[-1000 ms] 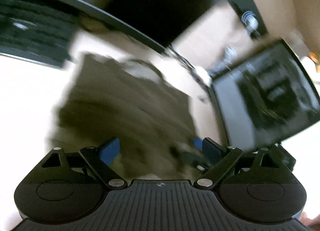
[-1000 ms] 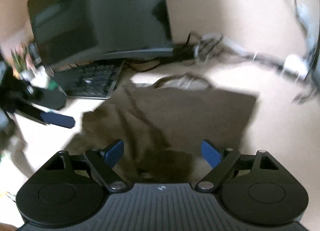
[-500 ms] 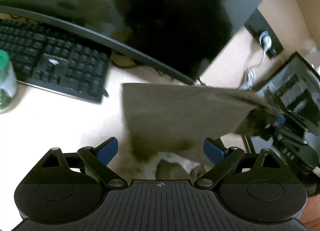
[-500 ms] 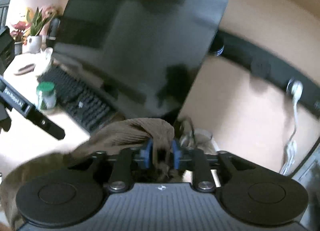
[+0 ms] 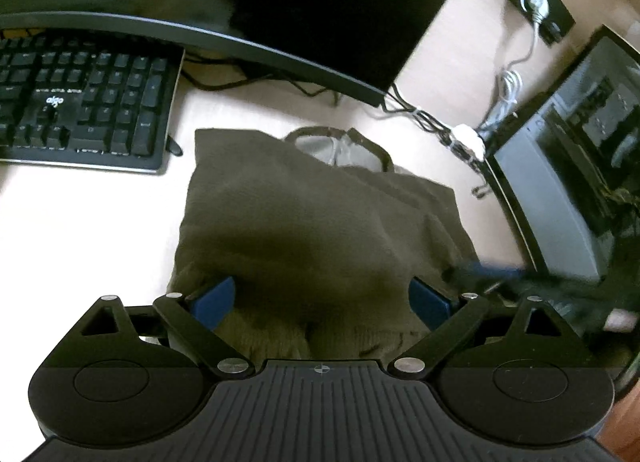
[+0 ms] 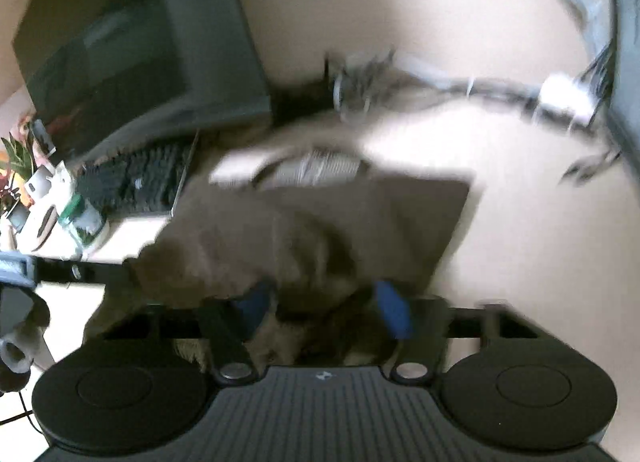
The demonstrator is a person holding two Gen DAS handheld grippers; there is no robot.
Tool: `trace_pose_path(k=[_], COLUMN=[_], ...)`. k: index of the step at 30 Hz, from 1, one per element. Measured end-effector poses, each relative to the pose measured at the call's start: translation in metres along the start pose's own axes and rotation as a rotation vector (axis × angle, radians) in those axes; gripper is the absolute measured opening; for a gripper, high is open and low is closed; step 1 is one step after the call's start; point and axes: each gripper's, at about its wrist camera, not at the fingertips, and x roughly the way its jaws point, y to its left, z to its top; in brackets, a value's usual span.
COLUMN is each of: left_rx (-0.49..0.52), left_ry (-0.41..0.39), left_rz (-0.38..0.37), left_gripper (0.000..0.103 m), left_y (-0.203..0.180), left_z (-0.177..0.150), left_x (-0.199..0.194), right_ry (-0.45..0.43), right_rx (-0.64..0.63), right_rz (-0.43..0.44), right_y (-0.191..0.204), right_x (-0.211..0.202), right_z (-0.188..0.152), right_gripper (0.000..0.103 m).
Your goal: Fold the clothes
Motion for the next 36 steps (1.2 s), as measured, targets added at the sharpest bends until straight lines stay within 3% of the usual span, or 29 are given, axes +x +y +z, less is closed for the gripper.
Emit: trace_pose_path(k=[2, 5, 9, 12, 14, 17, 20, 22, 27, 30, 36], left_rx=[-0.011, 0.007, 0.031, 0.032, 0.054, 0.091, 0.099, 0.096, 0.097, 0.095, 0.092], left_ry=[-0.018, -0.059, -0.037, 0.02, 0.036, 0.043, 0.049, 0.049, 0.055, 0.059, 0.062], left_rz=[0.004, -0.034, -0.04, 0.033, 0.069, 0.089, 0.095, 0.096, 0.098, 0.098, 0.098], left_gripper=[0.097, 0.097, 0.098, 0.097, 0.098, 0.098, 0.098, 0.098, 0.099, 0.099, 0.1], left_y=[-0.001, -0.009, -0.016, -0.015, -0.017, -0.023, -0.024, -0.024, -0.021, -0.02, -0.019], left_z=[0.007, 0.022, 0.033, 0.031, 0.029, 0.027, 0.026, 0.025, 0.024, 0.024, 0.024], left_x=[0.002, 0.002, 0.031, 0.067, 0.079, 0.081, 0.081, 0.081, 0.081, 0.082, 0.084], right_ry=[-0.01, -0.024, -0.038, 0.079, 0.121, 0.074, -0.025, -0.042, 0.144, 0.129, 0.13], right_rx=[-0.017, -0.043, -0.068, -0.066, -0.085, -0.063, -0.083, -0.069, -0.019, -0.069, -0.036], right_rz=[-0.004, -0.011, -0.06, -0.087, -0.119, -0.115, -0.074, -0.012, -0.01, -0.022, -0.001], right_y=[0.004, 0.011, -0.008, -0.027, -0.036, -0.043, -0.029, -0.021, -0.021, -0.016, -0.021], right_x=[0.005, 0.013, 0.01, 0.047, 0.066, 0.054, 0.029, 0.027, 0.078, 0.076, 0.075], right_z=[0.004, 0.01, 0.031, 0.014, 0.004, 0.01, 0.021, 0.021, -0.013, -0.019, -0.012], right_gripper=[0.011, 0.008, 0.009, 0.014, 0.036, 0.042, 0.044, 0.044, 0.043, 0.043, 0.043])
